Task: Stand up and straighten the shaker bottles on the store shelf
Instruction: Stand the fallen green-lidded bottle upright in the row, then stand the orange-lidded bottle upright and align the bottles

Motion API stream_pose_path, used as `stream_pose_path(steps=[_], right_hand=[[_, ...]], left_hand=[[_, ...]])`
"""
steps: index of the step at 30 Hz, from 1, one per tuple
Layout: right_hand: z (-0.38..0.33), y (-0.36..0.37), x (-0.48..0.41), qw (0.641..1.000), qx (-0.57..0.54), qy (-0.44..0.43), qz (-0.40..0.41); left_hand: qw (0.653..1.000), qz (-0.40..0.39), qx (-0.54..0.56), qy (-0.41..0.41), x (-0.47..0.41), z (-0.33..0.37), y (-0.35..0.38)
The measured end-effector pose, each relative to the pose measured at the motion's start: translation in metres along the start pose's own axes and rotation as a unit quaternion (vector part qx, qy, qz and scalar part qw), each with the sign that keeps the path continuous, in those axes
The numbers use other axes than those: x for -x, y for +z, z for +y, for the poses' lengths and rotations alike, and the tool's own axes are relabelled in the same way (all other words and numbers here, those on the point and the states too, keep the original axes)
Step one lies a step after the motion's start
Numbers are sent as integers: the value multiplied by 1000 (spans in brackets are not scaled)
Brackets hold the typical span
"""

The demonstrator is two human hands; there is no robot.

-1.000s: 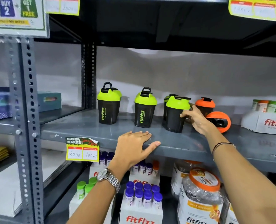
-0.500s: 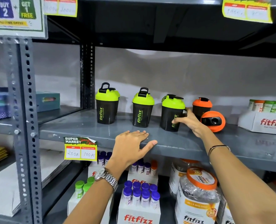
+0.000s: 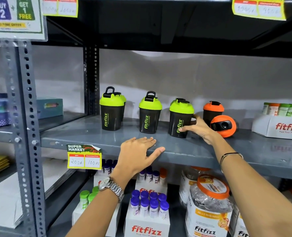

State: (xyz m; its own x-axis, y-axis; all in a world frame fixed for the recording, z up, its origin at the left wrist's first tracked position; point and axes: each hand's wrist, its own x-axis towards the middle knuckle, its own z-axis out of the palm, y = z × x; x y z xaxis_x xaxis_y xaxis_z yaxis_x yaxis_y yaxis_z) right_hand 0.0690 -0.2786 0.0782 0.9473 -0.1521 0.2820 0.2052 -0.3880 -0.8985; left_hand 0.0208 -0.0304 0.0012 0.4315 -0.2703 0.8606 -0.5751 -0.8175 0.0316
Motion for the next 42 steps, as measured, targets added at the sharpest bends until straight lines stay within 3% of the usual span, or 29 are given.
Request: stream_pose_path(steps=[12,17,20,26,36,40,42], right_hand=[[-10,-30,15,999,19,-35,-10],[-14,-85,25,977,98,-148,116],[2,-120,27,963,150,-142,171],[31,-143,17,974,190,-50,109],[25,-147,-4,929,368,-42,26],[25,-143,-1,921,381,-65,56],[23,-142,1,935,336,-81,82]], left_hand=[[1000,15,-7,21,-2,0,-2],[997,54,41,27,-10,27,-3],[994,44,76,69,-22,72,8],[991,-2,61,122,-31,98,32],[989,-1,38,141,-28,96,30],[990,-3,40,137,-28,98,30],[990,-6,41,133,-28,98,29]])
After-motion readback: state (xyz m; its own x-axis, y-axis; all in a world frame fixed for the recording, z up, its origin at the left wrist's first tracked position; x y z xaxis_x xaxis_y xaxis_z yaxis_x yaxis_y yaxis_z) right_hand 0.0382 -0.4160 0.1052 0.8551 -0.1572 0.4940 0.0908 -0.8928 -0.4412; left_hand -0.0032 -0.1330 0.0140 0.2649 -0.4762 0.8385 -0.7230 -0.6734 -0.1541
